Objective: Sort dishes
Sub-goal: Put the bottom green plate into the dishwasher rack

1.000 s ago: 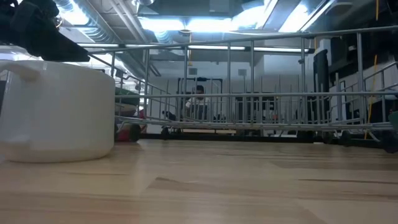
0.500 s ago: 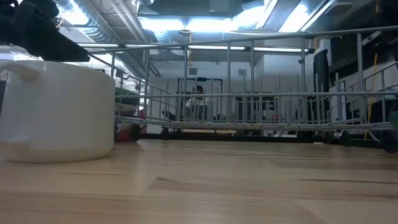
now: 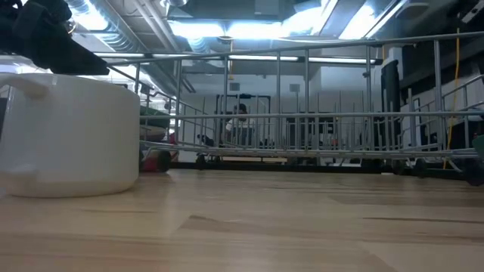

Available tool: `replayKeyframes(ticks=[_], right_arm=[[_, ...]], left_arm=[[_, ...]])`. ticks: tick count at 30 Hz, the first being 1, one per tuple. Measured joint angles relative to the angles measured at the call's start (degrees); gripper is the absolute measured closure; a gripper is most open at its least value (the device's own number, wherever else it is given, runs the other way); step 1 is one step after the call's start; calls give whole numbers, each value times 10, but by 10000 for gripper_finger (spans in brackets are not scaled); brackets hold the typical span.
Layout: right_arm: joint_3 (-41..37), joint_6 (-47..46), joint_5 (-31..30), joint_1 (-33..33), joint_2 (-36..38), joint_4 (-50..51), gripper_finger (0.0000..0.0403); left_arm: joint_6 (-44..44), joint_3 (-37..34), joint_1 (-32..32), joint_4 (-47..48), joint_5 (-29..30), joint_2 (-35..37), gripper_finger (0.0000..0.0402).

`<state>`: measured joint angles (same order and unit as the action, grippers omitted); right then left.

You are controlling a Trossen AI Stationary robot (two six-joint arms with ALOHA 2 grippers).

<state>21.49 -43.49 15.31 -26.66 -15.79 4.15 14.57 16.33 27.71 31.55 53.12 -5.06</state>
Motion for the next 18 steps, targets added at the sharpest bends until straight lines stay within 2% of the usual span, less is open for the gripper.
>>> replayKeyframes(ticks=[7, 11, 15, 18], right_arm=[[50, -115, 82, -3, -161, 0, 246], [113, -145, 109, -37, -249, 18, 246], [200, -150, 94, -83, -326, 94, 246], [280, -167, 53, -120, -379, 211, 246]], left_arm=[[0, 0, 0, 0, 0, 0, 218], [0, 0, 0, 9, 0, 0, 218], [0, 0, 0, 13, 0, 0, 218], [0, 0, 0, 13, 0, 0, 218]])
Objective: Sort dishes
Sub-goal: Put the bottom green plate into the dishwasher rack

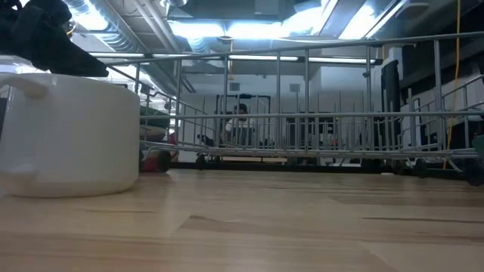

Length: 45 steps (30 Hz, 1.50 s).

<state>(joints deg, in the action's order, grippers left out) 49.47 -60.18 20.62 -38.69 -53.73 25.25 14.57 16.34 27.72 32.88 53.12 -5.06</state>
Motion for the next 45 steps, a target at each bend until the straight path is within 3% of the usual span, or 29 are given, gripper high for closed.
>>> replayKeyframes(ticks=[6, 12, 26, 38, 45], right_arm=[[138, -65, -114, -73, -110, 289, 246], [167, -181, -141, -141, -189, 427, 246], [95, -347, -192, -256, -257, 379, 246], [-9, -391, -197, -266, -256, 326, 246], [-63, -391, -196, -266, -256, 243, 246]], left_arm=[[0, 0, 0, 0, 0, 0, 218], [0, 0, 0, 0, 0, 0, 218], [0, 0, 0, -1, 0, 0, 218], [0, 0, 0, -1, 0, 0, 218], [0, 0, 0, 0, 0, 0, 218]])
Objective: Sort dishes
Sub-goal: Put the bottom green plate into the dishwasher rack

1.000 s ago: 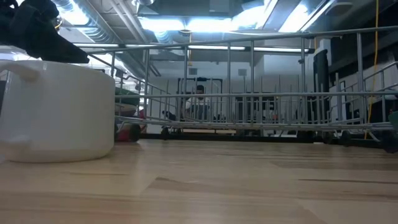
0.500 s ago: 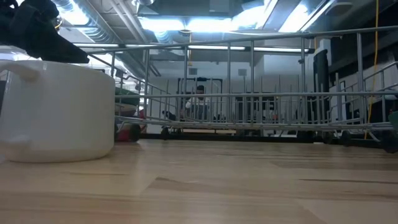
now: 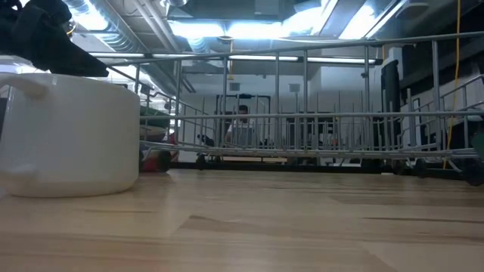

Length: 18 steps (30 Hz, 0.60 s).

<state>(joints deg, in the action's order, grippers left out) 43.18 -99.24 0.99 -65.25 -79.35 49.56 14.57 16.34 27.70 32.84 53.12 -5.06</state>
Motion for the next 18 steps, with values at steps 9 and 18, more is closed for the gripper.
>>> replayKeyframes(ticks=[9, 18], right_arm=[[-22, 5, 0, 0, 0, -57, 268], [-20, -21, -15, 1, 3, -58, 387]], left_arm=[[0, 0, 0, 0, 0, 0, 218], [0, 0, 0, 0, 0, 0, 218]])
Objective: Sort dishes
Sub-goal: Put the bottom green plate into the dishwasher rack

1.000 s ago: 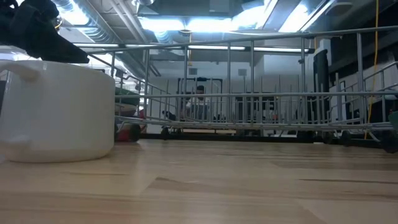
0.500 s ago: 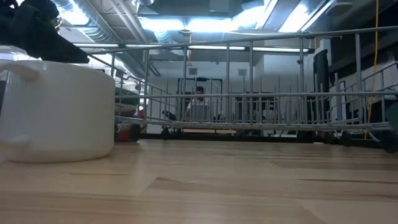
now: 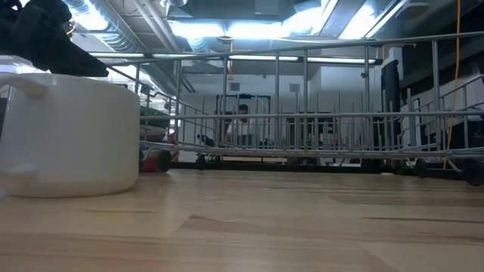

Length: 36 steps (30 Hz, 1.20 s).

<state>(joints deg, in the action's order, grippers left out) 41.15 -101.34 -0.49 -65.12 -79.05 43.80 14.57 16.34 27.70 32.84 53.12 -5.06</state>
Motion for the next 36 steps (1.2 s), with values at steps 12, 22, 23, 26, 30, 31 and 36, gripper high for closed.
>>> replayKeyframes(ticks=[12, 22, 23, 26, 30, 31, 36], right_arm=[[-2, -20, 14, -1, 40, 7, 395], [34, -30, 12, -2, 72, 90, 396], [42, -30, 11, -2, 73, 111, 396], [74, -32, 11, -2, 81, 163, 395], [117, -31, 11, -2, 82, 229, 396], [128, -31, 11, -2, 82, 239, 396], [178, -22, 11, -2, 82, 281, 396]], left_arm=[[0, 0, 0, 0, 0, 0, 218], [0, 0, 0, 0, 0, 0, 218], [0, 0, 0, 0, 0, 0, 218], [0, 0, 0, 0, 0, 0, 218], [0, 0, 0, 0, 0, 0, 218], [0, 0, 0, 0, 0, 0, 218], [0, 0, 0, 0, 0, 0, 218]])
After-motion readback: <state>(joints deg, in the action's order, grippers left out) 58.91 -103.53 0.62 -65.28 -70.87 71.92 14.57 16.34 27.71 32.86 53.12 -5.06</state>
